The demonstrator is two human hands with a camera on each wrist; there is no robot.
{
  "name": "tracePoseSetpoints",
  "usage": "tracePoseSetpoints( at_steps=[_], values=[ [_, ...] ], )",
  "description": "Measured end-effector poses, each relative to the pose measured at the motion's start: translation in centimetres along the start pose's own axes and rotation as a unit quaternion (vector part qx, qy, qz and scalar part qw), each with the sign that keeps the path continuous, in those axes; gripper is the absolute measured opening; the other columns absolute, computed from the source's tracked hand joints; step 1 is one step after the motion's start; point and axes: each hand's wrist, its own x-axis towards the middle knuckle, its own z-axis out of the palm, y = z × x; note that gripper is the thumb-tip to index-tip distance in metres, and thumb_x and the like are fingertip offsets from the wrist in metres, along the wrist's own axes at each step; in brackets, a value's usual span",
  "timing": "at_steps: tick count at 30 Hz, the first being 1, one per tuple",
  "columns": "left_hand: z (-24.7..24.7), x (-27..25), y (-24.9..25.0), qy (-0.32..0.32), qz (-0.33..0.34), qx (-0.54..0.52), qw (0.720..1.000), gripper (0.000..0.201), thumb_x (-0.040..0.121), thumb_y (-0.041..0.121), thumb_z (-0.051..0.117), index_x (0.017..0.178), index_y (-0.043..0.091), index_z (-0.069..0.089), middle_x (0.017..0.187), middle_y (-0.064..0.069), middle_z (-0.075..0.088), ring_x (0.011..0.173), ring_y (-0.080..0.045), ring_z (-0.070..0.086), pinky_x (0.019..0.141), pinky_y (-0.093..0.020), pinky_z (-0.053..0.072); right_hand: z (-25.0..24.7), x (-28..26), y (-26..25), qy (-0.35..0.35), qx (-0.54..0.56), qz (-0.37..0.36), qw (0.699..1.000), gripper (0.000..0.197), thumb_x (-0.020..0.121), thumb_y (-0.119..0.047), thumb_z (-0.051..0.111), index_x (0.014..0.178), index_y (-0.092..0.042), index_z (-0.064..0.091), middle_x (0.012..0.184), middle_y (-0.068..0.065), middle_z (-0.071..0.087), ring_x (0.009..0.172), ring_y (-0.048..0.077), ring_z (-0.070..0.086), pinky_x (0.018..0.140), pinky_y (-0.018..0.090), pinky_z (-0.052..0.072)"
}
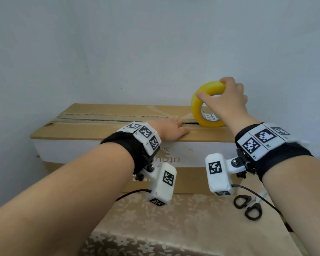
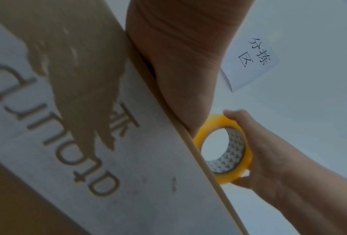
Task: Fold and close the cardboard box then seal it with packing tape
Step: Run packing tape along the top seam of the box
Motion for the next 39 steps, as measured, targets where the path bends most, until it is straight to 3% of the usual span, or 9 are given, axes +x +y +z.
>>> tracePoseSetpoints(
  at_steps=[5, 9, 12, 15, 22, 26, 30, 36, 39],
  values=[
    [0.0, 0.1, -1.9, 0.002, 0.017, -0.049, 0.999, 0.054, 0.102, 0.045, 0.018, 0.151, 0.022, 0.014, 0.159, 0.002, 0.002, 0.146, -0.016, 0.007, 0.117, -0.035, 0.002, 0.6, -0.1, -0.5, 0.003, -0.033, 0.001, 0.999, 0.071, 0.072, -0.057, 0.062, 0.132, -0.03, 0.036, 0.132, 0.004, 0.034, 0.121, 0.033, 0.034, 0.092, 0.049, 0.041],
    [0.1, -2.2, -7.7, 0.001, -0.041, -0.061, 0.997, 0.055, 0.099, 0.051, 0.013, 0.151, 0.031, 0.008, 0.159, 0.002, -0.006, 0.146, -0.018, 0.0, 0.118, -0.042, 0.001, 0.3, 0.0, -0.5, -0.003, -0.029, 0.012, 1.0, 0.07, 0.072, -0.057, 0.06, 0.132, -0.03, 0.035, 0.13, 0.006, 0.034, 0.119, 0.034, 0.035, 0.092, 0.051, 0.042],
    [0.3, -2.9, -9.3, 0.001, -0.097, -0.021, 0.995, 0.06, 0.098, 0.054, 0.011, 0.151, 0.028, 0.002, 0.159, -0.005, -0.009, 0.146, -0.022, -0.003, 0.117, -0.043, 0.002, 0.2, 0.0, -0.5, -0.005, -0.02, 0.016, 1.0, 0.072, 0.073, -0.058, 0.06, 0.134, -0.03, 0.035, 0.131, 0.006, 0.034, 0.12, 0.034, 0.035, 0.094, 0.05, 0.041],
    [0.4, -1.8, -7.8, 0.011, -0.09, 0.015, 0.996, 0.069, 0.096, 0.059, 0.01, 0.151, 0.019, 0.005, 0.159, -0.008, -0.003, 0.146, -0.026, 0.0, 0.118, -0.049, 0.007, -0.3, 0.1, -0.4, -0.013, -0.003, 0.016, 1.0, 0.075, 0.073, -0.061, 0.063, 0.136, -0.032, 0.035, 0.134, 0.008, 0.033, 0.124, 0.034, 0.034, 0.096, 0.047, 0.039],
    [-0.1, 1.2, -0.9, 0.001, -0.006, 0.031, 1.0, 0.066, 0.1, 0.049, 0.014, 0.151, 0.008, 0.002, 0.159, -0.01, -0.004, 0.147, -0.022, -0.001, 0.119, -0.04, 0.005, -0.9, 0.3, -0.1, 0.034, 0.126, 0.027, 0.991, 0.08, 0.074, -0.07, 0.06, 0.137, -0.022, 0.046, 0.137, 0.002, 0.048, 0.126, 0.022, 0.045, 0.102, 0.037, 0.038],
    [0.1, 1.3, -1.1, -0.009, -0.007, 0.007, 1.0, 0.065, 0.1, 0.05, 0.014, 0.151, 0.014, 0.003, 0.159, -0.005, -0.005, 0.147, -0.019, 0.0, 0.119, -0.037, 0.002, 0.1, -0.1, -0.1, 0.001, 0.166, 0.133, 0.977, 0.103, 0.065, -0.07, 0.067, 0.145, -0.023, 0.022, 0.14, 0.011, 0.033, 0.121, 0.032, 0.044, 0.094, 0.044, 0.041],
    [0.1, 0.8, -1.1, -0.006, -0.008, -0.014, 1.0, 0.063, 0.1, 0.05, 0.016, 0.151, 0.015, 0.004, 0.159, -0.003, -0.005, 0.147, -0.017, 0.0, 0.118, -0.036, 0.001, -0.2, 0.2, -0.7, -0.005, 0.101, 0.095, 0.99, 0.095, 0.062, -0.067, 0.07, 0.134, -0.022, 0.029, 0.132, 0.011, 0.035, 0.117, 0.034, 0.045, 0.093, 0.045, 0.044],
    [-0.1, 0.4, -1.0, 0.002, -0.004, -0.009, 1.0, 0.063, 0.1, 0.048, 0.016, 0.151, 0.015, 0.003, 0.159, -0.001, -0.005, 0.146, -0.016, 0.001, 0.117, -0.033, 0.002, -3.8, 1.2, 2.2, 0.091, -0.133, -0.004, 0.987, 0.093, 0.057, -0.057, 0.074, 0.133, -0.023, 0.033, 0.131, 0.011, 0.035, 0.119, 0.037, 0.038, 0.096, 0.047, 0.035],
    [-0.2, 0.4, -0.7, -0.002, -0.009, -0.008, 1.0, 0.062, 0.101, 0.048, 0.016, 0.152, 0.014, 0.004, 0.159, -0.002, -0.004, 0.146, -0.017, 0.001, 0.117, -0.033, 0.003, -3.7, 1.0, 3.9, 0.109, -0.14, -0.037, 0.983, 0.099, 0.056, -0.057, 0.077, 0.136, -0.022, 0.032, 0.136, 0.01, 0.032, 0.122, 0.036, 0.035, 0.099, 0.047, 0.033]
  ],
)
